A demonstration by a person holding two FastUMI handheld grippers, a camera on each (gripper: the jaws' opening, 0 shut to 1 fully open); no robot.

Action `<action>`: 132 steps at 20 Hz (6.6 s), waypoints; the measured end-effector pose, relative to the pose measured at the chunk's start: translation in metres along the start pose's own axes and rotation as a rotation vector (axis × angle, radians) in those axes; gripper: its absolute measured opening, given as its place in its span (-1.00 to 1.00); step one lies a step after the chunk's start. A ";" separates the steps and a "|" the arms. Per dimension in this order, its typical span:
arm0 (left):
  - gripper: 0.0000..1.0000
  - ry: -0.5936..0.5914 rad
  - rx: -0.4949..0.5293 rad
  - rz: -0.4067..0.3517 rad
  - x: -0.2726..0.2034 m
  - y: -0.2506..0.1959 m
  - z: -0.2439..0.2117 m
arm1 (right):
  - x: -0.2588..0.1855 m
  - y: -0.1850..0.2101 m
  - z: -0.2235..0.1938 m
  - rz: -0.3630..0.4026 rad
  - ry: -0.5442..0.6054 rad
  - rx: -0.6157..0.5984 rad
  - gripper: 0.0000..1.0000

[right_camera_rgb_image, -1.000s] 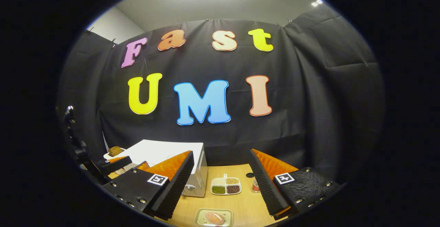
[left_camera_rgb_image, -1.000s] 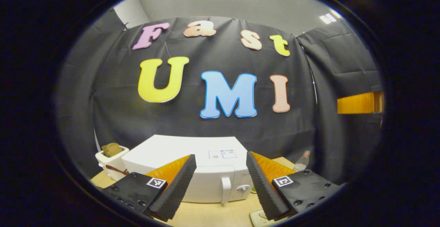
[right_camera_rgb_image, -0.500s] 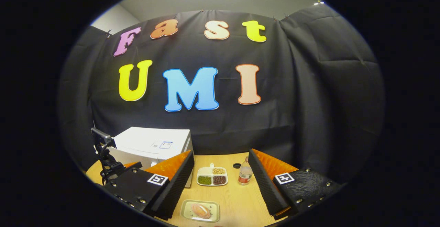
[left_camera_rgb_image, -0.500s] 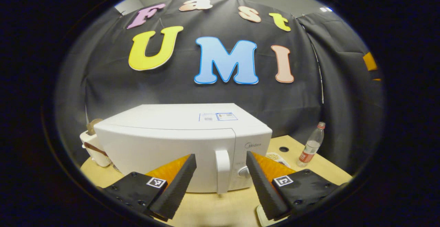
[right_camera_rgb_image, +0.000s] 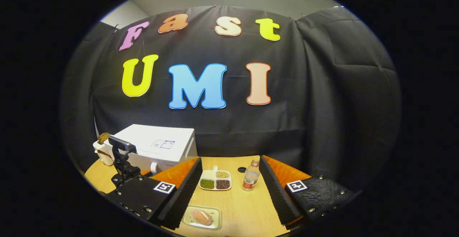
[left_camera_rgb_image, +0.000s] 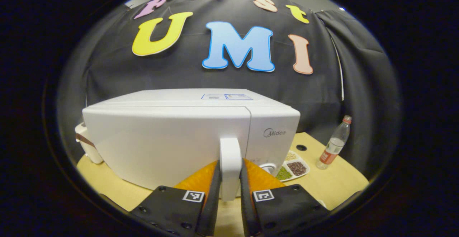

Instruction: Open the microwave oven with the left hand, put the food in, and close the microwave oven.

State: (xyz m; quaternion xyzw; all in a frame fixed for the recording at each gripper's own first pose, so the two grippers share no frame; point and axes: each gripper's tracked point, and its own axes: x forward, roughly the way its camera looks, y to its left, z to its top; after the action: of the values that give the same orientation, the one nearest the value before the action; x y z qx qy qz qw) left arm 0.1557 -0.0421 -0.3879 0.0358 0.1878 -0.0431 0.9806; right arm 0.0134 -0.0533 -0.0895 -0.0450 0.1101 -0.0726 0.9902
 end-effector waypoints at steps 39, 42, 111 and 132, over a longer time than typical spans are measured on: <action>-0.86 0.199 0.161 -0.449 -0.190 0.050 -0.054 | -0.027 0.085 -0.017 0.168 0.018 0.058 0.94; -0.85 0.237 0.176 -0.503 -0.219 0.070 -0.064 | -0.031 0.103 -0.023 0.197 0.032 0.038 0.94; 0.94 -0.285 0.002 0.203 -0.416 0.242 0.165 | 0.027 0.210 -0.149 0.425 0.024 -0.851 0.26; 1.00 -0.189 -0.055 0.403 -0.478 0.302 0.116 | 0.202 0.372 -0.186 0.373 -0.127 -1.282 0.26</action>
State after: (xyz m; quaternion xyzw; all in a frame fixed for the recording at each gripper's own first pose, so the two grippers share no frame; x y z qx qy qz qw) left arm -0.2146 0.2821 -0.0864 0.0414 0.0855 0.1556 0.9833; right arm 0.2160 0.2687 -0.3520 -0.6087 0.0789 0.1826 0.7681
